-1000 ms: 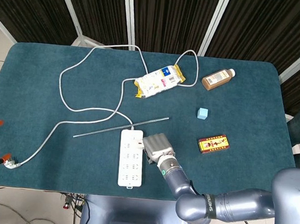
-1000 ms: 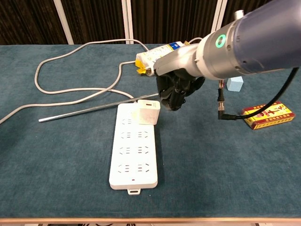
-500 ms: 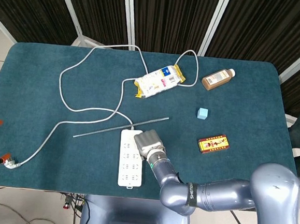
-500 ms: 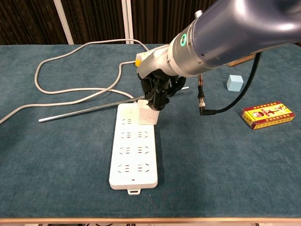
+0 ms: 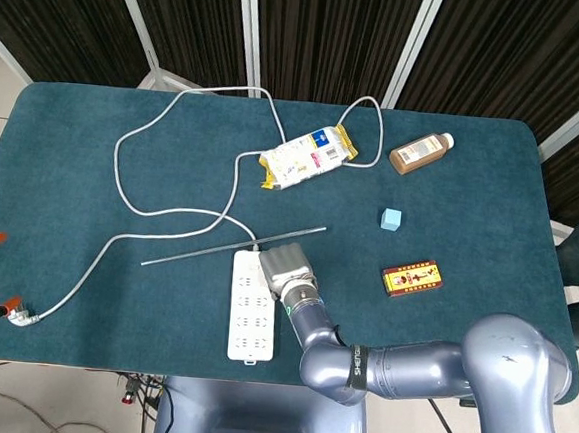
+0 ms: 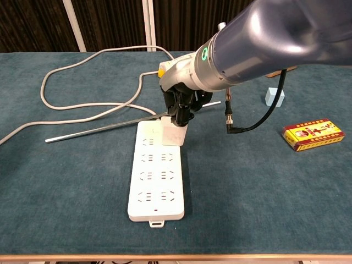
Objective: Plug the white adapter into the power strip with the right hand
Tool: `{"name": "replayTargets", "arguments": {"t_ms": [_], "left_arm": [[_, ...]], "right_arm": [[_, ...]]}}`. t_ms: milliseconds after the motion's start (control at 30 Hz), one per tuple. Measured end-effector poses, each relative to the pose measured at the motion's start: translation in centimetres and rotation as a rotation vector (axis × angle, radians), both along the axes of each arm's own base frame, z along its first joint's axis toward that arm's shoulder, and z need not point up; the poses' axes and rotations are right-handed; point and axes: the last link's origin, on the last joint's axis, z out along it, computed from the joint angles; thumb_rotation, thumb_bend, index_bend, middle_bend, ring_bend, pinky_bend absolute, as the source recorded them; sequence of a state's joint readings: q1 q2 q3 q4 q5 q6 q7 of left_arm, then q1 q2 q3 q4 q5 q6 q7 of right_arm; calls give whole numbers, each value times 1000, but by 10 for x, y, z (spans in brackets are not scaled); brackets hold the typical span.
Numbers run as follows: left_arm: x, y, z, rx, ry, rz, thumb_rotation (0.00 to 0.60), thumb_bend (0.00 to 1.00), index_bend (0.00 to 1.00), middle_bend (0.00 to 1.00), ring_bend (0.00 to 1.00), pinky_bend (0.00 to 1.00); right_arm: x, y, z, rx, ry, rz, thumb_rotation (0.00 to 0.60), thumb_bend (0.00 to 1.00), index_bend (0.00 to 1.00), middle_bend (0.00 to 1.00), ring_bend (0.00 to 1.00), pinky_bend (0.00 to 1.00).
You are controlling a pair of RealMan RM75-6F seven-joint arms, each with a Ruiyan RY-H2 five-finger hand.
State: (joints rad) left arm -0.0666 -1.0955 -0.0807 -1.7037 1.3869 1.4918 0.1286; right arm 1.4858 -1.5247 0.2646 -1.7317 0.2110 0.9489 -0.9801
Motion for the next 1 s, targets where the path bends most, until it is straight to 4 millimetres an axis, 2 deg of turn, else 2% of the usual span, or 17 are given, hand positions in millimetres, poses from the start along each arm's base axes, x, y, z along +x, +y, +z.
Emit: {"name": "replayTargets", "arguments": {"t_ms": [1000], "left_arm": [[-2,1,1,-1,-5,7,600,90,196,0,0,0]], "right_arm": [[10,2,-14,3,-13,-1,600,843,1000,830,896,1000]]}}
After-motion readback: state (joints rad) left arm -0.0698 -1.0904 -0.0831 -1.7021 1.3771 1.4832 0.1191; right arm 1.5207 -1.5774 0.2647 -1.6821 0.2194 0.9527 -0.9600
